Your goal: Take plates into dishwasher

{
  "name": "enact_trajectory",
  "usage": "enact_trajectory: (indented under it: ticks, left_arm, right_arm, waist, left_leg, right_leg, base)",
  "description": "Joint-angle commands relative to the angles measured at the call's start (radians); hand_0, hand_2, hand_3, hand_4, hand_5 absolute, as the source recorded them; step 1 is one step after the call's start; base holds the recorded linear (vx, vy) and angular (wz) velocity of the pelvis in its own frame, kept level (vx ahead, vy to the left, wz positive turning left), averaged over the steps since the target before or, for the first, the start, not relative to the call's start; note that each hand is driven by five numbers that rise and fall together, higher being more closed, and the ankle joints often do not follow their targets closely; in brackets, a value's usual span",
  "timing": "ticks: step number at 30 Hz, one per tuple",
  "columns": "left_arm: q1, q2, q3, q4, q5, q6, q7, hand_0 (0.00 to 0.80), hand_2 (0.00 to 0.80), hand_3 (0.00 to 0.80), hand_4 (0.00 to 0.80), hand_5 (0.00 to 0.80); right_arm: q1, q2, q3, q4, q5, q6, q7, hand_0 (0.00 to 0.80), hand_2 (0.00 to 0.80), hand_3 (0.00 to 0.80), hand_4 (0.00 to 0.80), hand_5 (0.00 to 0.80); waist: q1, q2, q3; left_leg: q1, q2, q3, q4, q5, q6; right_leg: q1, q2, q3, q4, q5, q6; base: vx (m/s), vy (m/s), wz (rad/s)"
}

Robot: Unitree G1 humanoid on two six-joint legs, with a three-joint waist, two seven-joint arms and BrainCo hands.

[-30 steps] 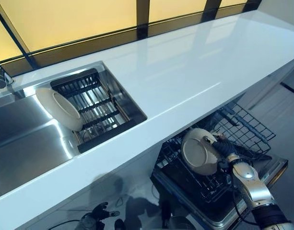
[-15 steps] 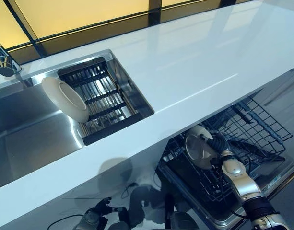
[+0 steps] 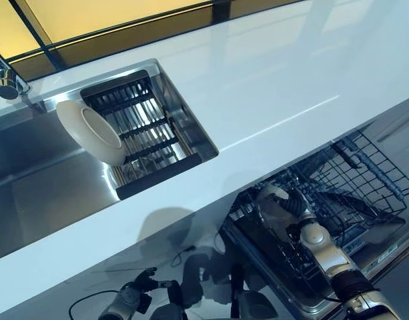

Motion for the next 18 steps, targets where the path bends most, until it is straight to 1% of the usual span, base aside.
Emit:
enact_trajectory:
  ticks: [1,10,18]
  left_arm:
    - [-0.063,0.004,-0.053,0.008,-0.033,-0.004,0.008,0.000,0.000,0.000,0.000,0.000]
    - [-0.078,-0.012,-0.071,0.013,-0.047,-0.007,0.015,0.000,0.000,0.000,0.000,0.000]
    - [-0.081,-0.025,-0.078,0.016,-0.057,-0.012,0.018,0.000,0.000,0.000,0.000,0.000]
  right_arm:
    - [-0.088,0.013,0.050,0.073,-0.024,-0.008,-0.050,0.800,0.800,0.800,0.800,0.800]
    - [-0.107,0.096,0.094,0.197,0.037,-0.001,-0.100,0.800,0.800,0.800,0.800,0.800]
    - [-0.102,0.139,0.133,0.213,0.015,0.013,-0.110,0.800,0.800,0.800,0.800,0.800]
  waist:
    - [0.028,-0.007,0.018]
    - [0.044,0.014,0.027]
    - [0.046,0.025,0.029]
  left_leg:
    - [-0.027,-0.045,-0.003,0.002,-0.019,0.053]
    - [-0.031,-0.054,-0.018,0.000,-0.019,0.056]
    - [-0.034,-0.062,-0.025,-0.002,-0.018,0.059]
  right_leg:
    - [0.003,0.017,0.008,0.076,-0.088,0.025]
    - [0.001,0.009,-0.004,0.088,-0.095,0.020]
    - [-0.004,0.005,-0.002,0.096,-0.099,0.019]
  base:
    - [0.000,0.000,0.00]
    - [0.010,0.024,0.03]
    - [0.012,0.029,0.03]
